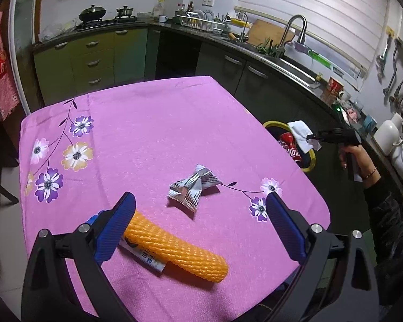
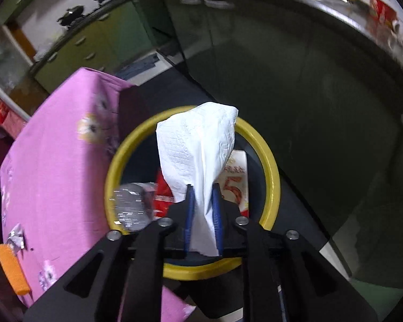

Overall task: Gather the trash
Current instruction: 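Carry the tissue over the bin and open the right gripper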

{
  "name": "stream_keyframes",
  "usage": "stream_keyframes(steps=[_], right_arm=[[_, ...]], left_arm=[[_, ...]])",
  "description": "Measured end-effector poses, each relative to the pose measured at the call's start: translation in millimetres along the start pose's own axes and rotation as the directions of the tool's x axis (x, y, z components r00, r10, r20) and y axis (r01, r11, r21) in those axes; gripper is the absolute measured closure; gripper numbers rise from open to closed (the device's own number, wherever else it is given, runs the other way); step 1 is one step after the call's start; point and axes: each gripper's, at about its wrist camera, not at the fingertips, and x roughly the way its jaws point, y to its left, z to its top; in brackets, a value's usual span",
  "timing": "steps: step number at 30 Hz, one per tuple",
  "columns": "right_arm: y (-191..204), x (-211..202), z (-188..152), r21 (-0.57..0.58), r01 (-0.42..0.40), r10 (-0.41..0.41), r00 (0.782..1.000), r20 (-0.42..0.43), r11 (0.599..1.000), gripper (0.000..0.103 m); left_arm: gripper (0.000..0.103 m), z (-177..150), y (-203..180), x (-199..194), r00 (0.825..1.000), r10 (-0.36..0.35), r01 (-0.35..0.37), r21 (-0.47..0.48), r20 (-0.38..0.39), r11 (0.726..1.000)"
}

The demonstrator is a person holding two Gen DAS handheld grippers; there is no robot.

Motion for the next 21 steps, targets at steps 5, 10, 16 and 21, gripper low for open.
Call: stream_keyframes(steps=[5, 10, 16, 21], right_arm=[[-12.0, 5.1, -1.1, 0.027, 0.066, -0.067, 0.997, 0.033, 0.997, 0.051], [3.2, -31.1, -21.6, -0.022, 0.025, -0.022, 0.992, 0.128, 0.999, 0.042], [38.5, -56.8, -55.8, -0.071, -0.093, 0.104, 0.981, 0.165, 0.993, 0.041], [63.8, -57.7, -75.3, -0.097, -0.156, 0.169, 0.975, 0.147, 0.983, 0.041]], left_arm=[[0.010, 2.9, -17.4, 4.2, 1.000, 0.019, -0.017, 0.096, -0.020, 0.995], [0.007, 8.4, -33.1, 18.7, 0.997, 0.019, 0.004, 0.275, -0.080, 0.961], [0.007, 9.1, -48.5, 56.6, 0.978, 0.103, 0.012, 0.541, -0.181, 0.841], [0.007, 19.5, -49.3, 97.1, 0.939, 0.085, 0.141, 0.599, -0.333, 0.788]])
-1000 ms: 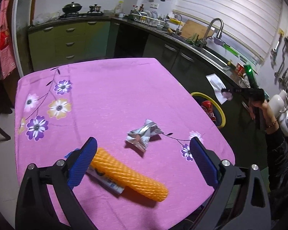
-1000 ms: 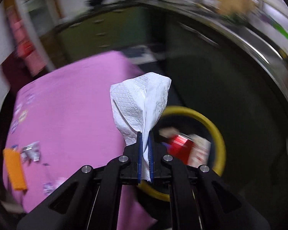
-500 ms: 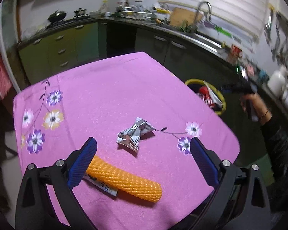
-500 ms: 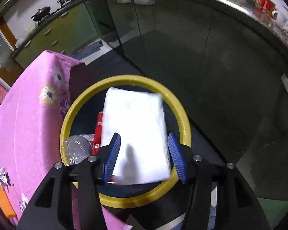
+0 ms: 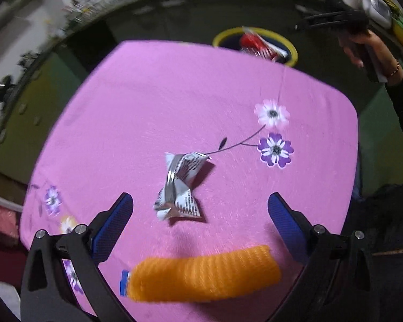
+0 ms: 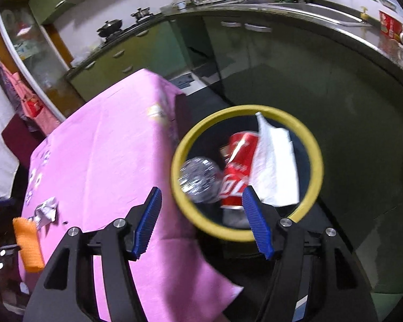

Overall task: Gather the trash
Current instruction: 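Carry the tissue over the bin and open the right gripper, then grasp the crumpled silver wrapper with the left gripper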

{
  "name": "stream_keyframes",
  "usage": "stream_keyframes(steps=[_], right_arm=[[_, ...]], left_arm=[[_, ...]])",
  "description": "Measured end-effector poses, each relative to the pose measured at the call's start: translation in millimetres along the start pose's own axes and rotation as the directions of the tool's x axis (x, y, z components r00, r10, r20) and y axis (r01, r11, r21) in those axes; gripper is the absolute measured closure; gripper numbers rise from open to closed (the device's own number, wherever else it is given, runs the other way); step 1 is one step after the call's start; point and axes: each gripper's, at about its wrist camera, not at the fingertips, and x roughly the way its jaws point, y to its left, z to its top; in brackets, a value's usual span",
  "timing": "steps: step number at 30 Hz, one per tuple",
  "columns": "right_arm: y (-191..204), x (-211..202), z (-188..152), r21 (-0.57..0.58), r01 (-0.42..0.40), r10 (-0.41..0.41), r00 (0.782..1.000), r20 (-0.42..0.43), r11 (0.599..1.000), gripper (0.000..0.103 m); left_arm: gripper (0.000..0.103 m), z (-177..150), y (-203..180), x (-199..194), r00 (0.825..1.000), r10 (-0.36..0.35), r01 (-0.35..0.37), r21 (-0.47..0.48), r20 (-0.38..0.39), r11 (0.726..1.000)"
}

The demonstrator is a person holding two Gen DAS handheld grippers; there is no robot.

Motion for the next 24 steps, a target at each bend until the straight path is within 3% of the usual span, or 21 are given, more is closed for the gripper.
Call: stream_keyframes(steps=[3, 5, 7, 10, 14, 22, 24], right_arm=[[13.9, -1.5, -5.9, -0.016, -0.022, 0.022, 1.000, -0.001, 1.000, 0.041], [18.3, 0.5, -7.4, -0.020, -0.038, 0.038, 0.999, -0.002, 0.999, 0.040], [20.9, -1.3, -9.4, -0.022, -0.053, 0.053, 0.999, -0.004, 0.998, 0.039], [24.0, -1.3, -14.0, -0.023, -0.062, 0.062, 0.998, -0.012, 0.998, 0.039], [22.9, 0.0, -16.4, -0.011, -0.073, 0.073, 0.997, -0.015, 0.997, 0.037], [18.2, 3.1, -19.7, 0.014, -0.092, 0.093, 0.996, -0.020, 0.996, 0.037], [16.5, 2.4, -20.6, 0.021, -0.098, 0.098, 0.995, -0.017, 0.995, 0.037]], left_arm=[[0.007, 14.4, 20.0, 17.2, 0.994, -0.101, 0.100, -0.033, -0.050, 0.994], [0.013, 21.0, 30.6, 31.0, 0.988, -0.131, 0.126, -0.059, -0.088, 0.990], [0.032, 23.1, 35.6, 42.4, 0.981, -0.148, 0.141, -0.068, -0.126, 0.988], [0.038, 22.8, 40.0, 55.9, 0.972, -0.152, 0.141, -0.071, -0.178, 0.987], [0.042, 19.0, 45.5, 63.7, 0.968, -0.162, 0.149, -0.080, -0.191, 0.986], [0.076, 14.1, 48.7, 68.2, 0.964, -0.172, 0.154, -0.104, -0.203, 0.983], [0.077, 14.6, 49.3, 67.8, 0.965, -0.168, 0.148, -0.111, -0.201, 0.983]])
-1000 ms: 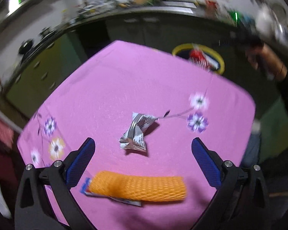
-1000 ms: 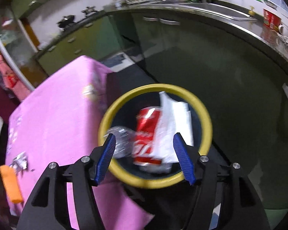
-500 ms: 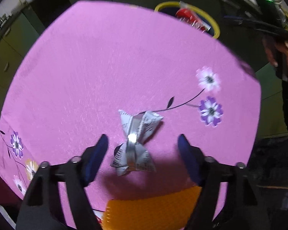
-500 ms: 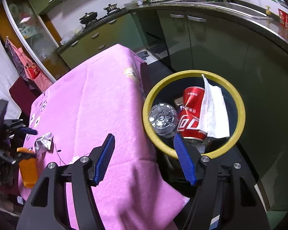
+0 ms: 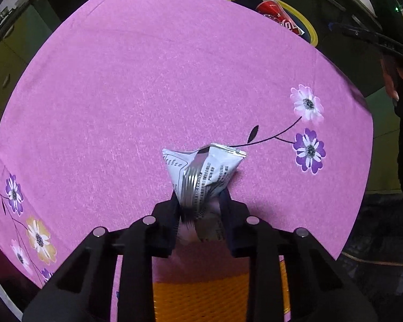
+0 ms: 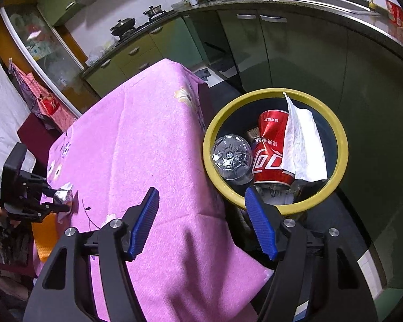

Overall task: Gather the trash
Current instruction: 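Carry the silver wrapper over the bin and open the left gripper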

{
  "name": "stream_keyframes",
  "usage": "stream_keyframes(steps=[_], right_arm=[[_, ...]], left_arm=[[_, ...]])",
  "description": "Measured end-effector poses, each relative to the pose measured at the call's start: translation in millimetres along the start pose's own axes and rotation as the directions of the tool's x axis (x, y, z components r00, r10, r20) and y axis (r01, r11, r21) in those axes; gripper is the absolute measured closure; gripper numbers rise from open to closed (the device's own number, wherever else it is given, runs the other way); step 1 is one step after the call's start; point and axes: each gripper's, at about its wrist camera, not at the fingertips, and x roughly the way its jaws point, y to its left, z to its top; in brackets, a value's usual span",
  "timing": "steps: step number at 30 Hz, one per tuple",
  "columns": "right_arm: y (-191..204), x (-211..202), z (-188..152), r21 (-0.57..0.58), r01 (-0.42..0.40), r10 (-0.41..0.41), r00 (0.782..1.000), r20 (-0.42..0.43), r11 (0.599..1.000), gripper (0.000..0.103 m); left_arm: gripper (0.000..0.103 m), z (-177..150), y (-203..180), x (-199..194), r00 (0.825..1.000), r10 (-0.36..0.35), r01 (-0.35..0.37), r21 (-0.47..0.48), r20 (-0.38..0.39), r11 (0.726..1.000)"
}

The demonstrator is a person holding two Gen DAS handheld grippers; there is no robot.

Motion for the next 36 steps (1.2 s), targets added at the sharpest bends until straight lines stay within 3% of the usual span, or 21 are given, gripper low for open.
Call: stream_keyframes(steps=[7, 15, 17, 19, 25, 29, 33, 36], right_arm=[[-14.3, -19.0, -2.9, 0.036, 0.002, -0.004, 0.999, 0.046, 0.999, 0.037], [-50.7, -46.5, -17.3, 0.122, 0.015, -0.027, 0.995, 0.099, 0.992, 0.036], [-61.2, -51.8, -24.0, 0.145, 0.018, -0.033, 0.994, 0.104, 0.989, 0.036], [-73.8, -58.3, -31.9, 0.176, 0.020, -0.040, 0.993, 0.110, 0.984, 0.036], [-106.4, -74.8, -51.2, 0.253, 0.032, -0.064, 0.991, 0.119, 0.967, 0.036], [-122.3, -77.4, -57.3, 0.284, 0.044, -0.077, 0.991, 0.106, 0.958, 0.036], [-131.3, -74.8, -58.1, 0.295, 0.040, -0.072, 0.992, 0.100, 0.955, 0.036], [-131.0, -74.1, -57.8, 0.290, 0.033, -0.065, 0.993, 0.099, 0.956, 0.036]], left_arm=[[0.077, 24.4, -17.1, -29.2, 0.998, -0.029, 0.027, 0.020, 0.059, 0.999], [0.077, 140.6, -75.1, -53.5, 0.980, -0.139, 0.113, 0.181, 0.140, 0.977], [0.077, 179.8, -94.0, -44.0, 0.977, -0.155, 0.119, 0.228, 0.146, 0.966], [0.077, 218.6, -112.0, -27.1, 0.980, -0.120, 0.068, 0.296, 0.161, 0.953], [0.077, 304.7, -120.4, 29.2, 0.980, -0.132, 0.084, 0.290, 0.150, 0.953], [0.076, 334.6, -121.6, 63.2, 0.984, -0.125, 0.088, 0.262, 0.127, 0.961], [0.072, 344.7, -118.1, 83.6, 0.986, -0.123, 0.093, 0.250, 0.108, 0.964], [0.050, 350.4, -118.8, 92.9, 0.989, -0.107, 0.080, 0.242, 0.103, 0.967]])
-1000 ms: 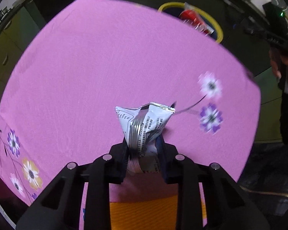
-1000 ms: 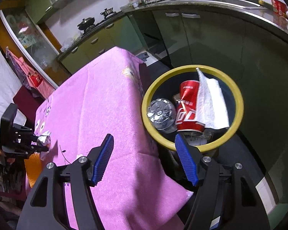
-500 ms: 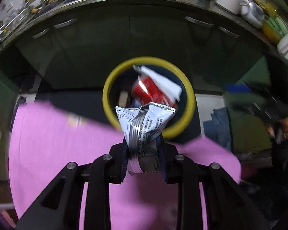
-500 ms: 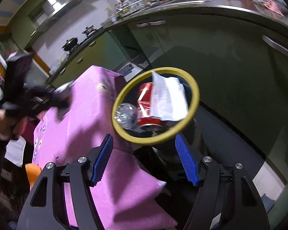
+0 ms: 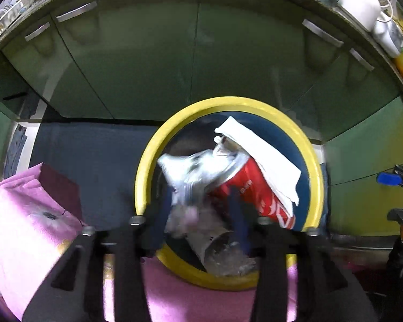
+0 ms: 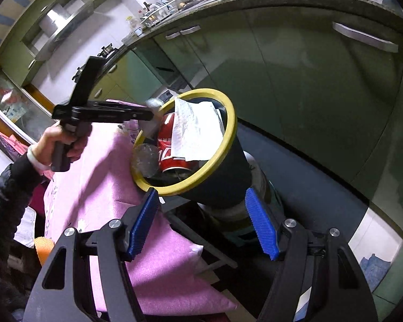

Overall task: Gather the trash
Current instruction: 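Carry the silver wrapper over the bin and open the left gripper, then reach the right gripper to the orange mesh sleeve and grasp it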

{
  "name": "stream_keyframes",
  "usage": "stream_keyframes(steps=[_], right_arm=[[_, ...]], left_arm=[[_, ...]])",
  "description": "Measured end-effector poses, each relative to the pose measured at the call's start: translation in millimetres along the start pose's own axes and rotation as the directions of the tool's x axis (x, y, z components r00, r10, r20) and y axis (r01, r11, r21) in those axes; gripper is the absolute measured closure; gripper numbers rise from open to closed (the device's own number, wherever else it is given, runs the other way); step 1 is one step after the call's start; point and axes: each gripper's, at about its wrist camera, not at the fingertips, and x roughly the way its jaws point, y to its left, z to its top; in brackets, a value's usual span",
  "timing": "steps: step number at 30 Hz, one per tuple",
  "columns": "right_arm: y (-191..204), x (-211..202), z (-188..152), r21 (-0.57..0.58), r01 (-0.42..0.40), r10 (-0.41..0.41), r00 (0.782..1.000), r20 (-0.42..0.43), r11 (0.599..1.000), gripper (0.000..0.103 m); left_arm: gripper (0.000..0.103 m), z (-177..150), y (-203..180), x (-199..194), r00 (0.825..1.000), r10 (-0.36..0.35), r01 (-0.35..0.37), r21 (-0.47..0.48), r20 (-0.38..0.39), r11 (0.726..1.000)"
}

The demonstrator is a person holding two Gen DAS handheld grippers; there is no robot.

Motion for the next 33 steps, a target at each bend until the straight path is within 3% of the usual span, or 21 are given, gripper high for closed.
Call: stream_keyframes(steps=[1, 6, 8, 10, 15, 20, 22, 24, 26, 27, 29, 30, 33], right_arm=[[1.1, -0.3, 0.0, -0.004, -0.002, 0.002, 1.000, -0.002, 1.000, 0.036], [10.6, -4.9, 1.3, -0.020, -0.011, 0.011, 1.000, 0.003, 1.000, 0.036], [18.9, -7.8, 0.6, -0.038, -0.022, 0.023, 1.000, 0.008, 0.999, 0.036], [31.7, -12.4, -0.8, -0.068, -0.044, 0.045, 0.999, 0.012, 0.997, 0.036], [78.8, -17.7, -8.2, -0.188, -0.108, 0.108, 0.994, -0.010, 0.976, 0.030], [132.3, -16.6, -24.8, -0.328, -0.112, 0.106, 0.994, -0.036, 0.938, 0.030], [152.6, -17.0, -32.6, -0.372, -0.118, 0.109, 0.993, -0.044, 0.921, 0.030], [175.2, -13.0, -42.9, -0.409, -0.164, 0.142, 0.986, -0.083, 0.898, 0.027], [201.6, -5.5, -57.2, -0.461, -0.212, 0.167, 0.976, -0.138, 0.862, 0.026], [216.5, 0.1, -65.0, -0.487, -0.245, 0.183, 0.968, -0.171, 0.838, 0.026], [252.7, 13.1, -84.8, -0.531, -0.337, 0.229, 0.938, -0.260, 0.777, 0.026], [270.4, 19.5, -95.2, -0.546, -0.386, 0.253, 0.918, -0.304, 0.743, 0.026], [329.6, 41.8, -126.1, -0.551, -0.555, 0.321, 0.824, -0.466, 0.623, 0.026]], left_arm=[[0.046, -1.3, 0.7, -1.3, 1.000, 0.008, -0.008, 0.001, 0.001, 1.000], [0.046, -10.7, -3.2, -38.1, 0.998, 0.052, -0.053, 0.016, 0.030, 0.998], [0.046, -20.8, -10.9, -74.2, 0.995, 0.065, -0.065, 0.007, 0.072, 0.998], [0.038, -36.2, -20.3, -112.0, 0.990, 0.058, -0.058, -0.009, 0.128, 0.998], [0.028, -110.4, -48.1, -203.0, 0.962, 0.071, -0.044, -0.109, 0.262, 0.993], [0.022, -195.7, -56.2, -251.7, 0.929, 0.114, -0.015, -0.273, 0.351, 0.962], [0.020, -239.8, -50.0, -271.6, 0.905, 0.150, 0.002, -0.359, 0.397, 0.933], [0.016, -283.1, -47.7, -290.2, 0.864, 0.267, -0.058, -0.442, 0.426, 0.895], [0.014, -327.4, -51.3, -306.6, 0.805, 0.412, -0.152, -0.522, 0.428, 0.839], [0.013, -341.3, -53.1, -311.2, 0.785, 0.451, -0.172, -0.550, 0.424, 0.817], [0.010, -380.3, -56.9, -319.9, 0.743, 0.535, -0.203, -0.626, 0.402, 0.753], [0.010, -392.8, -58.7, -323.2, 0.735, 0.552, -0.204, -0.648, 0.394, 0.734], [0.009, -439.5, -61.2, -328.8, 0.704, 0.609, -0.185, -0.734, 0.365, 0.653]])
